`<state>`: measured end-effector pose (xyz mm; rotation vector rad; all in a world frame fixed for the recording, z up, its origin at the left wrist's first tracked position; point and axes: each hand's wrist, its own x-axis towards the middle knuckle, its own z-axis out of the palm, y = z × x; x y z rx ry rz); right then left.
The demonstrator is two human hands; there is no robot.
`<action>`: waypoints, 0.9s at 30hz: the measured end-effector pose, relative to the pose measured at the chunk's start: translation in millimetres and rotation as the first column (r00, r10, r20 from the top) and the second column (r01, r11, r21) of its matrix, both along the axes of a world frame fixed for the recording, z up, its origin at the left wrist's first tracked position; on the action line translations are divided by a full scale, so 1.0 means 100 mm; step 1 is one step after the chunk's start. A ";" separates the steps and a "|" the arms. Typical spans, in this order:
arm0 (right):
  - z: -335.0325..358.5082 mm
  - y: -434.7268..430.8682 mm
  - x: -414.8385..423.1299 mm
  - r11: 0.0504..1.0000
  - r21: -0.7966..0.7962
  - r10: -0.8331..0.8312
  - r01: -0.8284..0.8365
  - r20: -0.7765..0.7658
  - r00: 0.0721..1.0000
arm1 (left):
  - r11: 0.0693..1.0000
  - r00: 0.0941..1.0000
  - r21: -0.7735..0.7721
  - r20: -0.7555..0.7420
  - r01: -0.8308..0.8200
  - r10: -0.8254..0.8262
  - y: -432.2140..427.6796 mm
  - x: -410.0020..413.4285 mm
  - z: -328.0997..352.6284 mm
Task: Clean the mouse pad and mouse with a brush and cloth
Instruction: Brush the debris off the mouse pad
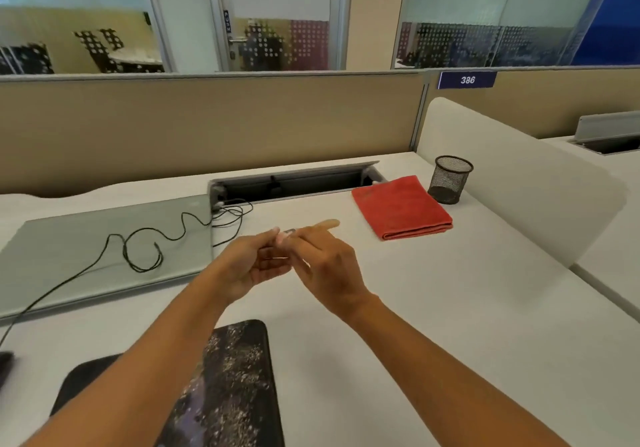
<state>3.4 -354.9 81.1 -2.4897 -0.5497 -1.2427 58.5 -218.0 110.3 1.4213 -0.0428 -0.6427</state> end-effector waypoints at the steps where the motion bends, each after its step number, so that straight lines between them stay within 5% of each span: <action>1: -0.03 0.11 -0.05 1.000 0.008 0.023 -0.023 -0.023 0.999 | 1.000 1.000 0.010 -0.014 -0.013 0.013 0.13 -0.06 -0.02; 5: -0.15 0.52 -0.26 0.993 0.027 0.121 -0.119 -0.131 0.984 | 0.995 0.994 -0.002 -0.057 -0.099 0.098 0.55 -0.27 -0.09; 8: -0.19 0.81 -0.38 0.943 0.311 0.194 -0.116 -0.231 0.953 | 0.988 0.988 0.006 -0.018 -0.153 0.153 0.82 -0.43 -0.16; 11: -0.19 1.08 -0.40 0.746 0.653 0.162 0.130 -0.367 0.916 | 0.987 0.987 0.038 0.026 -0.159 0.158 1.06 -0.57 -0.20; 14: -0.20 1.29 -0.37 0.497 0.779 0.341 0.383 -0.581 0.739 | 0.987 0.988 0.066 0.059 -0.144 0.140 1.27 -0.68 -0.21; 16: -0.21 1.42 -0.37 0.376 0.808 0.486 0.453 -0.588 0.646 | 0.990 0.993 0.096 0.067 -0.106 0.100 1.41 -0.76 -0.23; 20: -0.19 1.63 -0.39 0.276 0.854 0.508 0.442 -0.520 0.686 | 0.989 0.996 0.142 0.083 -0.038 0.026 1.69 -0.85 -0.30; 24: -0.17 1.72 -0.42 0.367 0.835 0.424 0.410 -0.543 0.725 | 0.956 0.958 0.195 0.229 -0.221 0.175 2.03 -0.82 -0.46; 27: -0.16 1.70 -0.40 0.502 0.758 0.275 0.416 -0.596 0.754 | 0.801 0.833 0.372 0.488 -0.470 0.262 2.36 -0.79 -0.70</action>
